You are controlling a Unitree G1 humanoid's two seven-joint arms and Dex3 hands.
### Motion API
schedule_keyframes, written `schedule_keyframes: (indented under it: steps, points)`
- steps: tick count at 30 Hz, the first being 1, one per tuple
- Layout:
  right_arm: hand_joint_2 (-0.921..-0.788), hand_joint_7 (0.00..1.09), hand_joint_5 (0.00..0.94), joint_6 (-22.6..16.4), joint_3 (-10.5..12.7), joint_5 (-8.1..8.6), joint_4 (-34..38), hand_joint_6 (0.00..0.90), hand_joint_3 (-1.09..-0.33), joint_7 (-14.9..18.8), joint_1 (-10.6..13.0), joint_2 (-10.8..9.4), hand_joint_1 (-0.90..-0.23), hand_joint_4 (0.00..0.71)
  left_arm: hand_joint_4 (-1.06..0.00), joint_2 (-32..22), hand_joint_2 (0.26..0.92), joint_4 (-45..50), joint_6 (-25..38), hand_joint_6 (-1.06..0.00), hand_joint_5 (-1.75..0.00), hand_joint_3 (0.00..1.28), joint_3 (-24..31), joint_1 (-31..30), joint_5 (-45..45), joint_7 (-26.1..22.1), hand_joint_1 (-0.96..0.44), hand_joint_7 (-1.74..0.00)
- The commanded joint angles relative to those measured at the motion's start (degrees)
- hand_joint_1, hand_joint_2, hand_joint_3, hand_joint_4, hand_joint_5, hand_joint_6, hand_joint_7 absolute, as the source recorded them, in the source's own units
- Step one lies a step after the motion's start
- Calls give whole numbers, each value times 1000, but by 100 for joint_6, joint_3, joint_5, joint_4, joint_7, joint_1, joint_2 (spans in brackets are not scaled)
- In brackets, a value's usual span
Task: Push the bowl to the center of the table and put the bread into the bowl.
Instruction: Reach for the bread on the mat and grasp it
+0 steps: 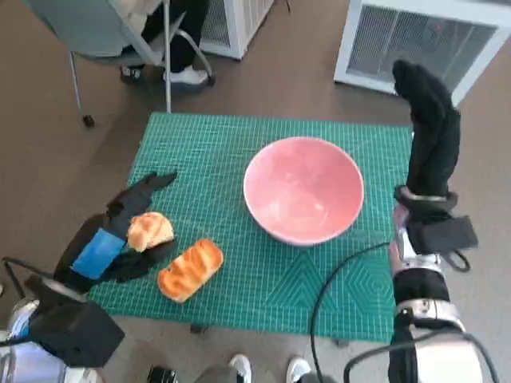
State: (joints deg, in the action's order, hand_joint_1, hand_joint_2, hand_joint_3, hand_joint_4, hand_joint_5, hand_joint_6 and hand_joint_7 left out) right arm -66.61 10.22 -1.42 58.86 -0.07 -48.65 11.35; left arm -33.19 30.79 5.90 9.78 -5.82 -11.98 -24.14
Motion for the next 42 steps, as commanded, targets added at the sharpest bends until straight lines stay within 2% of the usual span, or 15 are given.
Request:
schedule_keyframes:
  steps: [1, 8, 22, 42]
  points:
    - [-921, 329, 1, -195, -114, -65, -151, 197, -839, 102, 207, 30, -584, 345, -253, -122, 921, 184, 160, -278, 0, 300, -122, -240, -228, -127, -413, -188]
    - [-921, 321, 0, -309, -178, -176, -288, 202, -834, 8, 249, 3, -574, 344, -253, -172, 921, 222, 336, -305, 0, 278, -326, -418, -555, -201, -416, -132]
    - [-921, 306, 0, -137, -211, -483, -259, 209, -850, -289, 307, 0, -560, 343, -253, -57, 921, 153, 622, -333, -1, 260, -971, -641, -1408, -129, -422, -52]
    - [-921, 299, 0, -29, -306, -361, -340, 214, -857, -289, 373, -68, -560, 337, -249, 310, 921, -1026, 490, -310, 0, 248, -1715, -485, -1635, 271, -439, -14]
